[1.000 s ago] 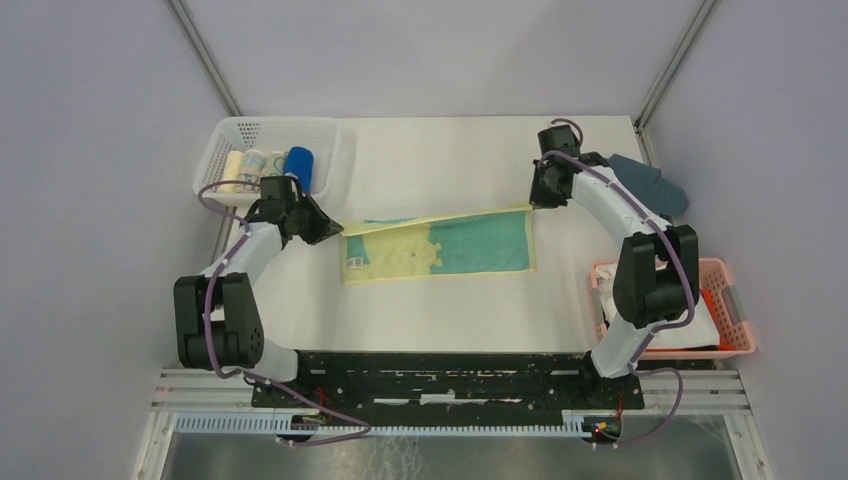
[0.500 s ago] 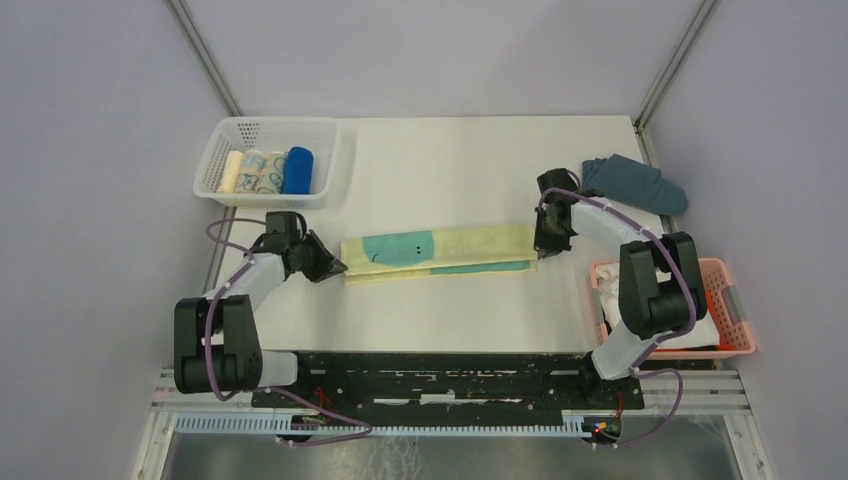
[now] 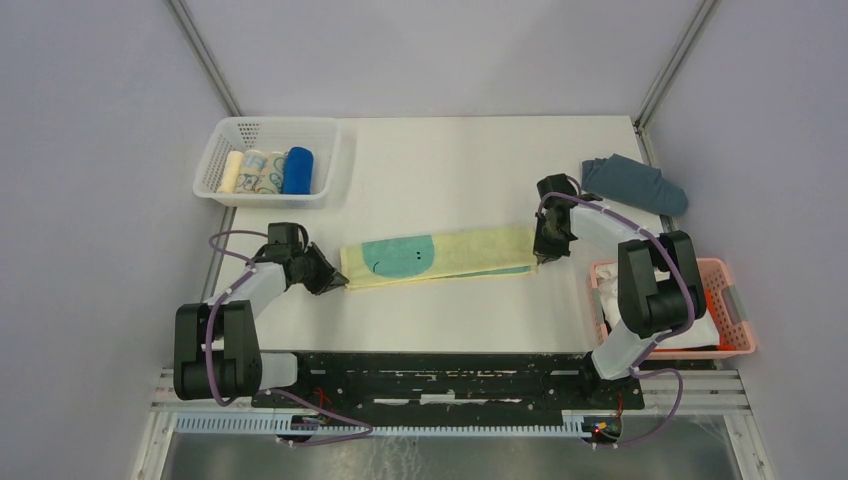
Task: Roll the towels
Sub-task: Fold the towel at the center of the board.
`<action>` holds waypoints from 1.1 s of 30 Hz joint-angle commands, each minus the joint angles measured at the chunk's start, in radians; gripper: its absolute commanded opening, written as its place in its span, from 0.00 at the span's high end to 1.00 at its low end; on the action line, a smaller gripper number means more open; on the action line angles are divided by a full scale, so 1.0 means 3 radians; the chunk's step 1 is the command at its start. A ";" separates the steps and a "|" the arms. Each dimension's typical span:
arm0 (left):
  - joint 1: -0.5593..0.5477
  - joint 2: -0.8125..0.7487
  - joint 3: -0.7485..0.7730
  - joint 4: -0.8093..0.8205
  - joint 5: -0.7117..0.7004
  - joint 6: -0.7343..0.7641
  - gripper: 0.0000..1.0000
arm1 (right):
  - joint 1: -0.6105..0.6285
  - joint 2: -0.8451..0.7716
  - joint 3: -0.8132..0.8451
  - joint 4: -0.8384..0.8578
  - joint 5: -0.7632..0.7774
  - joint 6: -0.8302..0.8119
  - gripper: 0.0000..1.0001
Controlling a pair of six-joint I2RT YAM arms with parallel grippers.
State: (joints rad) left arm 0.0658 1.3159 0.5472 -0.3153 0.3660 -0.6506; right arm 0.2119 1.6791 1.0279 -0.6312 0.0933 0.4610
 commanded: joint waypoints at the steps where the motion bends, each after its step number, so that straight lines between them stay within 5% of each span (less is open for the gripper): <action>1: 0.0018 0.0000 0.0044 0.0060 -0.0087 0.0043 0.97 | -0.0032 -0.0059 -0.0021 -0.0008 0.0019 0.0054 1.00; 10: 0.0019 -0.0176 0.0408 -0.0216 -0.0192 0.0121 0.97 | -0.0036 -0.0321 -0.0013 -0.0153 -0.0142 0.0118 0.99; 33: 0.0021 -0.0019 0.0148 -0.0192 -0.0300 0.0180 0.96 | -0.0032 -0.0204 -0.0352 0.0005 -0.0337 0.0287 0.91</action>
State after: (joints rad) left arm 0.0658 1.3209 0.5842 -0.3729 0.2932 -0.6491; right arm 0.2066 1.6314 0.9276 -0.6418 -0.0189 0.5381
